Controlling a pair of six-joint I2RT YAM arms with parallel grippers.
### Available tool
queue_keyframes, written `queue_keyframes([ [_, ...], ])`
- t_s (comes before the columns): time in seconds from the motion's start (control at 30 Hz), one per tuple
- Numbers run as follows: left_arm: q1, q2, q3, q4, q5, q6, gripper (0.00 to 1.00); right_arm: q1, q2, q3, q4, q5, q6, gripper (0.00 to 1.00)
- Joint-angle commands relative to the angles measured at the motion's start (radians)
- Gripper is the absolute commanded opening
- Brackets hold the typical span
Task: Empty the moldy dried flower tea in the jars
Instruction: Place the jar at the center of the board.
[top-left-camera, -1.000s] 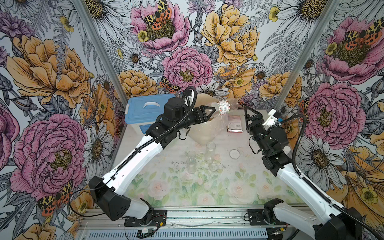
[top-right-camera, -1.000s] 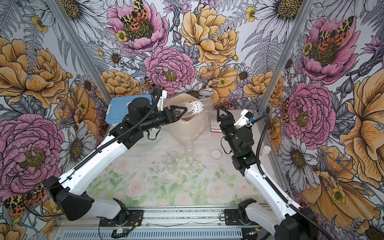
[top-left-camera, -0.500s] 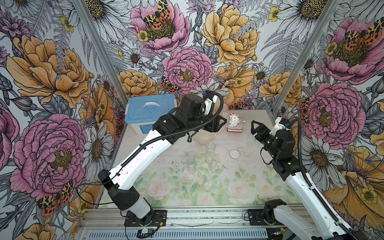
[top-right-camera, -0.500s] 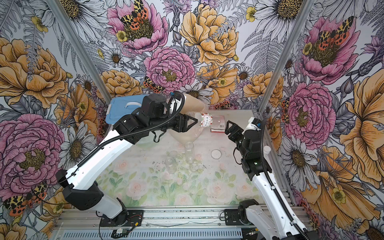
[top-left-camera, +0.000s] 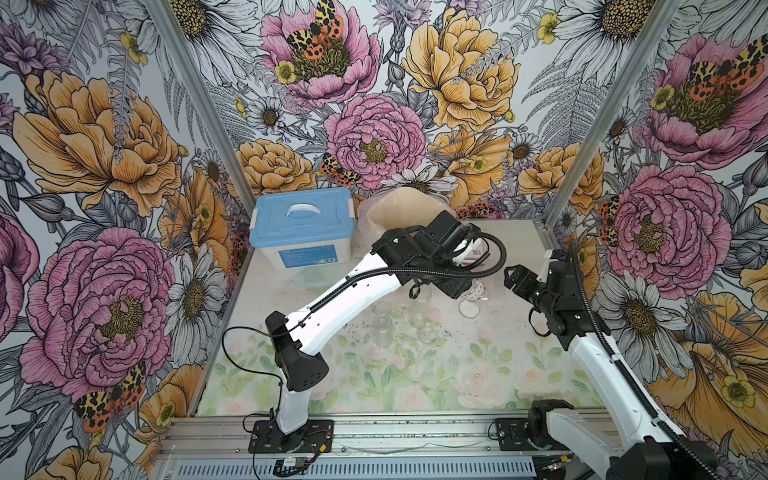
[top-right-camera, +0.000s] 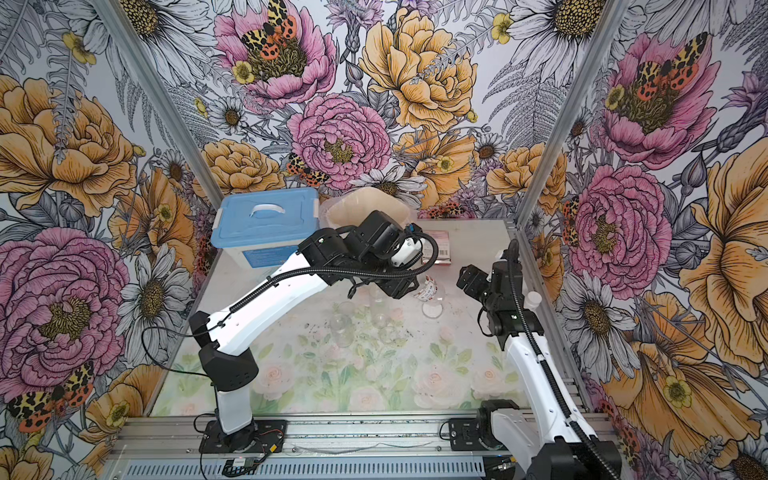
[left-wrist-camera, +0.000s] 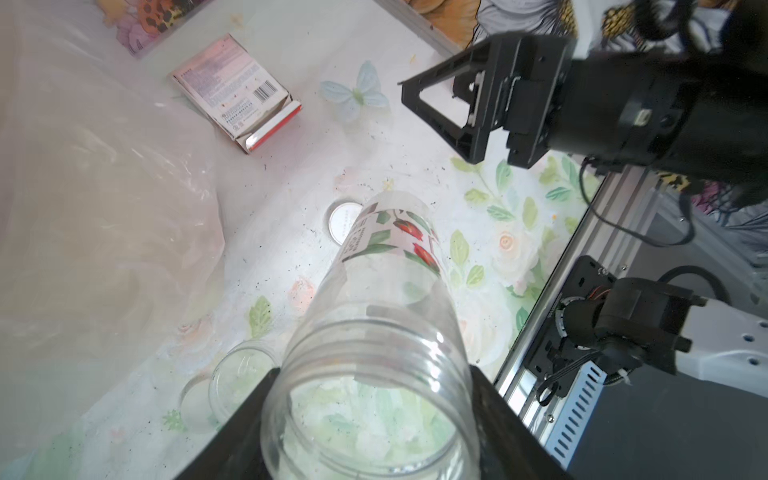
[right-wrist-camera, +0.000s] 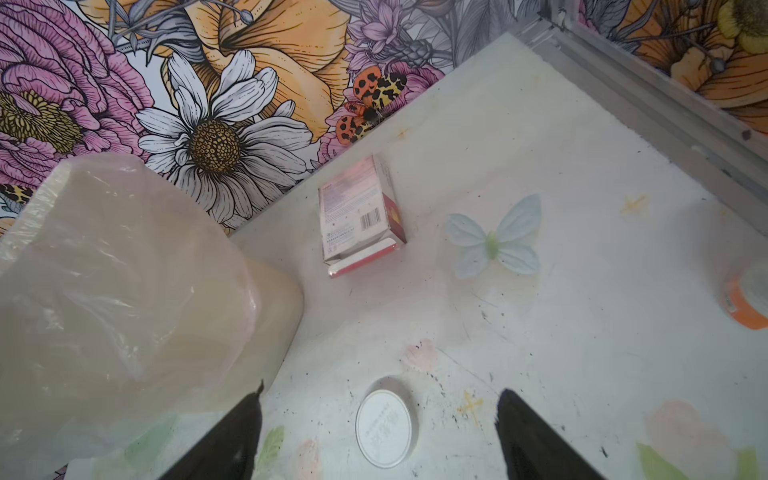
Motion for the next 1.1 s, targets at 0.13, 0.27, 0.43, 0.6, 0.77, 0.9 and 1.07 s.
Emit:
queue_keyframes([
  [0.13,-0.022,0.110,0.080,-0.120,-0.018,0.058,0.17,-0.025,-0.030,-0.007,-0.044,0.040,-0.048,0.88],
  [0.27,-0.024,0.158,0.108,-0.151,-0.013,0.069,0.17,-0.055,-0.025,-0.016,-0.049,0.032,-0.051,0.89],
  [0.43,-0.023,0.208,0.139,-0.188,-0.019,0.083,0.17,-0.073,-0.012,-0.019,-0.050,0.014,-0.054,0.89],
  [0.6,-0.023,0.249,0.160,-0.198,-0.007,0.088,0.17,-0.085,-0.009,-0.018,-0.051,0.017,-0.065,0.89],
  [0.77,-0.023,0.286,0.188,-0.205,-0.001,0.098,0.17,-0.101,-0.001,-0.020,-0.050,0.014,-0.074,0.89],
  [0.9,-0.023,0.312,0.204,-0.213,0.004,0.107,0.18,-0.108,0.007,-0.021,-0.050,0.005,-0.079,0.89],
  [1.07,-0.023,0.331,0.208,-0.217,-0.007,0.113,0.19,-0.110,0.015,-0.021,-0.050,-0.003,-0.082,0.89],
])
